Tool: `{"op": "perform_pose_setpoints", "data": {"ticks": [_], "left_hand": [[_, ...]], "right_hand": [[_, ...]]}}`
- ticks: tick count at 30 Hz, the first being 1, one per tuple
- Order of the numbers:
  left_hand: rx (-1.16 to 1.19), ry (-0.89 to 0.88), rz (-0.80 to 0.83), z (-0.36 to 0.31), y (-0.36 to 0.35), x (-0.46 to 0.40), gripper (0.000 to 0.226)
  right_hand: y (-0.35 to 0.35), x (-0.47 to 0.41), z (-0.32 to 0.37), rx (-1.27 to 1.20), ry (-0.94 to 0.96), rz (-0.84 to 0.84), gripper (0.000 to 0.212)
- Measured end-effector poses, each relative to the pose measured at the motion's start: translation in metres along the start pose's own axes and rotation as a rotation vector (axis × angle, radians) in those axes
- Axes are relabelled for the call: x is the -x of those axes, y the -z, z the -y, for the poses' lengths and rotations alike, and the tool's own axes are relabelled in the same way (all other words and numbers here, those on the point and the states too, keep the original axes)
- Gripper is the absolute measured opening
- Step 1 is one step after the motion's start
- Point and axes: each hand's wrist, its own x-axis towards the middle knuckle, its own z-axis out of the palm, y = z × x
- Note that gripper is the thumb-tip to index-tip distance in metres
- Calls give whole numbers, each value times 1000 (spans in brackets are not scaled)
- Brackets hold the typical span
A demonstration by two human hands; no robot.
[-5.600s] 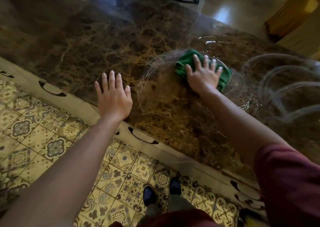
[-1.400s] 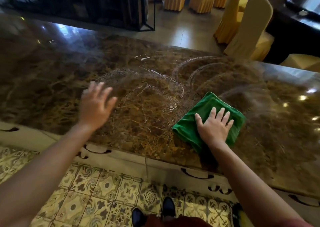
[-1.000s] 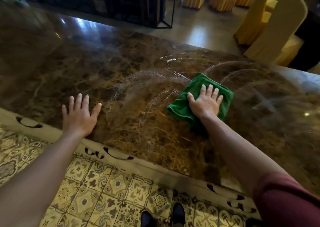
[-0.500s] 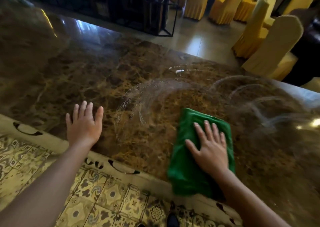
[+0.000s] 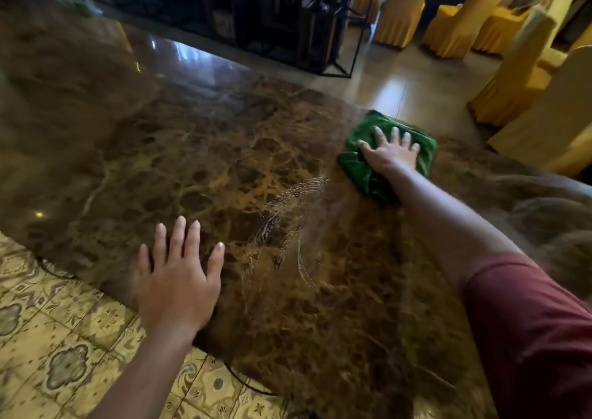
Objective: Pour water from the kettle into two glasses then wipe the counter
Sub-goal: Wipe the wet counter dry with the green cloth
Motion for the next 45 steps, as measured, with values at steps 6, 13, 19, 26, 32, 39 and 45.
{"op": "perform_pose_setpoints", "data": {"ticks": [6,13,19,26,32,39,45], "left_hand": [[74,19,28,1,5,1,89],[83,-1,64,0,11,6,94],[61,-1,37,-1,12,6,93],[86,-19,25,-2,15,7,91],[79,2,34,0,13,9,89],[40,1,33,0,5,6,67],[96,25,90,5,14,5,67]], "right_hand": [[-49,153,66,122,675,82,79],[-63,269,-72,83,594,38,87],[-37,109,-4,34,226,-37,91],[-67,185,122,74,590,59,81],[-81,339,22,90,767,134,77],[-63,224,-4,27,330,-10,89],[-64,227,103,-13,392,88,71]]}}
